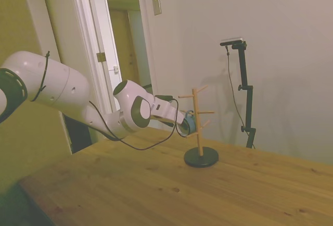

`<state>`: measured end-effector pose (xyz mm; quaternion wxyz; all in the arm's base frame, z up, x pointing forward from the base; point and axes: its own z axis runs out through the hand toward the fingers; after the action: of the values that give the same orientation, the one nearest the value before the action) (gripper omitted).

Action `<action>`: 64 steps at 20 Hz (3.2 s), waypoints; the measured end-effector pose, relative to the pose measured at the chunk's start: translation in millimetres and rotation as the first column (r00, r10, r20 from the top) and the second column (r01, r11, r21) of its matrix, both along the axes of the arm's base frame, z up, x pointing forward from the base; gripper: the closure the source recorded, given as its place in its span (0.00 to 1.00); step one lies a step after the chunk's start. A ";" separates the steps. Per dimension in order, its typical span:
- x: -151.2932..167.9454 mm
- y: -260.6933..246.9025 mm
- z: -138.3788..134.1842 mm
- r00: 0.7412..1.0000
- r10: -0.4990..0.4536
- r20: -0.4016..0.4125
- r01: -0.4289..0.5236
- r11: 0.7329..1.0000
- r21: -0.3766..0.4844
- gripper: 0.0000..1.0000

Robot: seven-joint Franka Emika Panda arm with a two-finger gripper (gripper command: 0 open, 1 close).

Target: Unload the mug

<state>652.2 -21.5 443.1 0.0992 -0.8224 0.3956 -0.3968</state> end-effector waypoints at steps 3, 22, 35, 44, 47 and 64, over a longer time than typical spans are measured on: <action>9.0 3.5 -7.5 1.000 0.002 -0.003 -0.002 1.000 -0.013 0.00; 48.4 1.7 -29.0 0.995 -0.067 0.078 0.074 0.992 -0.099 1.00; 46.0 2.0 -36.1 0.996 -0.058 0.070 0.064 0.993 -0.098 1.00; 39.5 4.0 -33.2 0.997 -0.033 0.063 0.039 0.993 -0.107 1.00; 37.3 3.6 -32.7 0.998 -0.029 0.059 0.035 0.994 -0.108 1.00; 13.9 3.4 -6.3 0.991 0.048 0.126 -0.035 0.994 -0.106 1.00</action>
<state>666.1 -18.1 436.8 0.0900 -0.8073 0.3501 -0.4665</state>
